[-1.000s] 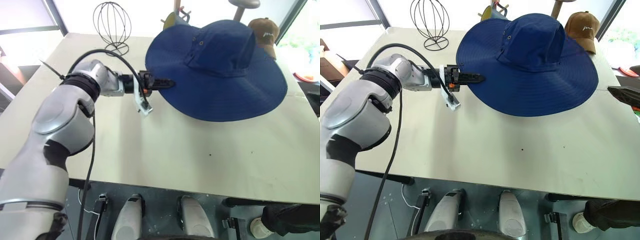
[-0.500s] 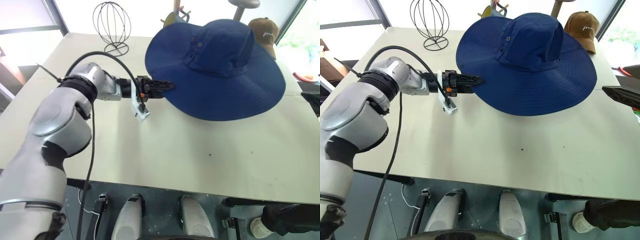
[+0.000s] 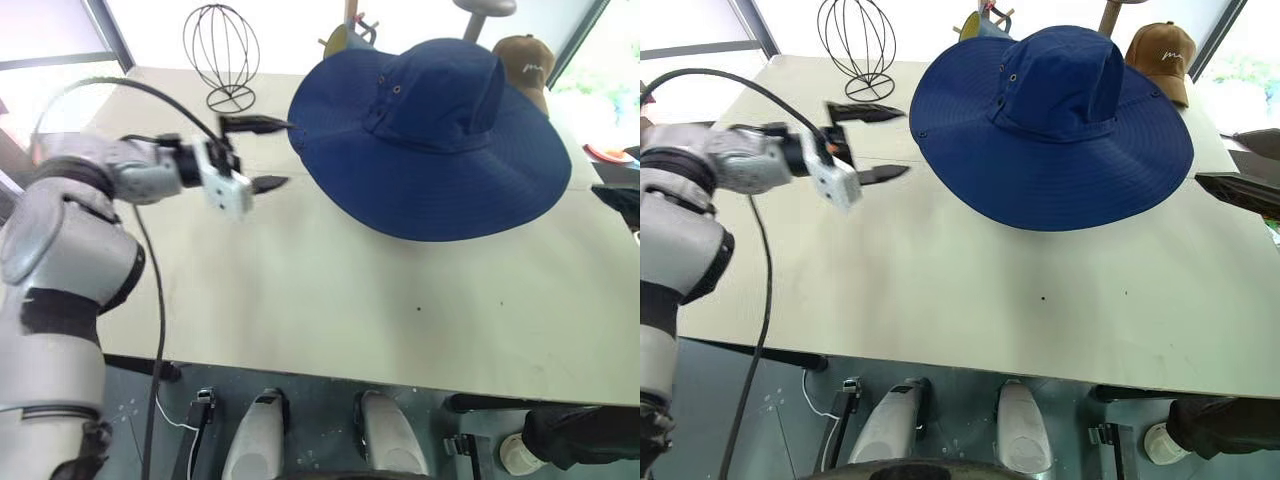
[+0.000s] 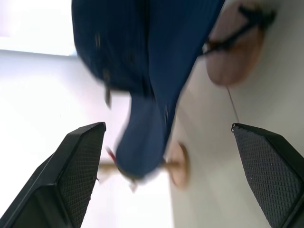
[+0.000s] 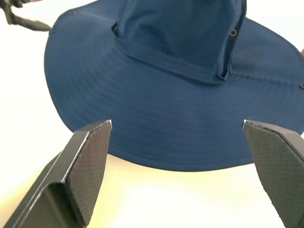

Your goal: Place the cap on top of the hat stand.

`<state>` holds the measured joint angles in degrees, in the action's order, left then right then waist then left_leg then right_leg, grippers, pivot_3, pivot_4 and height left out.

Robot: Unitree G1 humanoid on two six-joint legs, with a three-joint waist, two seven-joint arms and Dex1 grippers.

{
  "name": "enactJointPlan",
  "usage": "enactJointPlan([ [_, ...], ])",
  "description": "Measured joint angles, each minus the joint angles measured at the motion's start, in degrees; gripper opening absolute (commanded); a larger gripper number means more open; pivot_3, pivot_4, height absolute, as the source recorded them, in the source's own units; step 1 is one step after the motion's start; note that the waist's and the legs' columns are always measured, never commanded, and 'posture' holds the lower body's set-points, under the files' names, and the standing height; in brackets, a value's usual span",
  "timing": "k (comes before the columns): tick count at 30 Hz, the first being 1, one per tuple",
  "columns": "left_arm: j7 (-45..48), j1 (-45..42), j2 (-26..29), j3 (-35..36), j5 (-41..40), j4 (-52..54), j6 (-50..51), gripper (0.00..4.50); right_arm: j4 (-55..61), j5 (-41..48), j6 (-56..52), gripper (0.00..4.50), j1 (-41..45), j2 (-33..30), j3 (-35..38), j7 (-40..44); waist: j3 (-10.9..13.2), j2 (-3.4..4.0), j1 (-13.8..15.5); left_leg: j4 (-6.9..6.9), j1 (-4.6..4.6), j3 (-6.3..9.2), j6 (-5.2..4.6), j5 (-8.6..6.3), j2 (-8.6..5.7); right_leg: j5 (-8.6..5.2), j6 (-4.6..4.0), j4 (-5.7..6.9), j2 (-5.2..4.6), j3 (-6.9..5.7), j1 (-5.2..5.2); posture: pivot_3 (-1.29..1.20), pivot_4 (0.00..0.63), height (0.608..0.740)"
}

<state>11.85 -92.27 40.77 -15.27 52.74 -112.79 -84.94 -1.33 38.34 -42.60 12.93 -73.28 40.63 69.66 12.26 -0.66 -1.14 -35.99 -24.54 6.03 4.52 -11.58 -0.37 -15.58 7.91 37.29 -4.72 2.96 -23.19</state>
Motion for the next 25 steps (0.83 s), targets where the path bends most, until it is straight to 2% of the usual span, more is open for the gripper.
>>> enactJointPlan([
  [1,17.5,-1.5,2.2,12.2,-4.9,-4.2,8.5,4.45,-1.5,-0.5,1.1,4.5,0.8,-0.4,-0.8,0.7,0.0,0.0,0.0,0.0,0.0,-0.01,0.0,0.0,0.0,0.0,-0.01,-0.01,0.0,0.0,0.01,0.0,0.15,0.74],
  [2,33.6,-3.2,4.4,21.5,-10.3,-6.2,20.7,4.45,-3.0,-1.2,2.0,4.5,1.7,-1.0,-2.0,1.2,0.0,-0.03,-0.1,0.01,-0.04,0.01,0.01,0.0,0.0,-0.01,-0.02,0.0,0.01,-0.02,0.0,0.0,0.15,0.74],
  [3,45.1,-4.6,6.4,26.9,-14.2,-6.3,30.8,4.45,-4.4,-1.6,2.7,4.5,2.2,-1.5,-2.8,1.6,0.0,-0.04,-0.1,0.02,-0.09,0.05,0.01,0.0,0.01,-0.01,-0.01,-0.03,0.01,-0.04,-0.01,0.0,0.15,0.74],
  [5,65.8,-9.4,11.6,33.2,-19.5,-6.4,51.2,4.45,-7.8,-2.4,4.4,4.5,5.2,-2.2,-5.7,2.4,0.1,-0.06,-0.5,0.07,-0.16,0.09,0.02,0.0,0.0,-0.02,0.02,-0.07,0.01,-0.04,-0.01,0.0,0.15,0.74],
  [7,75.2,-14.1,16.1,35.3,-21.2,-6.3,62.7,4.45,-10.5,-3.0,5.7,4.5,7.6,-2.5,-8.2,3.2,0.1,-0.05,-1.1,0.11,-0.18,0.15,0.01,0.0,0.0,-0.08,0.11,-0.06,0.0,-0.07,-0.01,0.0,0.15,0.74],
  [8,78.0,-16.7,17.9,35.7,-21.4,-6.3,68.0,4.45,-12.2,-3.5,6.4,4.5,9.0,-2.7,-9.8,3.8,0.1,-0.04,-1.5,0.16,-0.15,0.18,0.0,-0.01,0.0,-0.1,0.13,0.0,0.0,-0.1,-0.02,0.0,0.15,0.74],
  [10,79.7,-19.0,19.7,36.4,-20.9,-6.3,72.4,4.45,-14.9,-4.4,7.3,4.5,11.1,-2.7,-12.2,4.7,0.1,-0.01,-1.6,0.33,0.04,0.19,0.0,0.0,0.0,-0.13,0.16,0.11,-0.01,-0.1,-0.03,0.0,0.15,0.74],
  [15,80.4,-20.8,20.9,37.8,-17.3,-6.3,77.3,4.45,-19.6,-6.3,9.4,4.5,16.4,-2.7,-17.7,6.3,0.1,0.04,-2.6,0.31,0.13,0.19,0.07,0.07,0.04,-0.35,0.31,0.62,0.01,-0.08,-0.23,0.0,0.15,0.74],
  [19,80.4,-21.6,21.1,39.5,-14.4,-6.3,77.0,4.45,-22.1,-7.8,10.6,4.5,20.2,-2.6,-20.8,7.2,0.1,0.09,-3.4,0.31,0.17,0.17,0.07,0.07,0.04,-0.39,0.27,0.76,0.01,-0.06,-0.28,0.0,0.15,0.74],
  [25,80.4,-20.1,19.7,39.2,-14.7,-6.4,73.6,4.45,-24.2,-9.2,12.0,4.5,24.9,-1.2,-24.7,8.1,0.2,0.16,-4.3,0.33,0.14,0.16,0.06,0.08,0.05,-0.41,0.24,0.84,0.01,-0.05,-0.36,0.0,0.15,0.74],
])
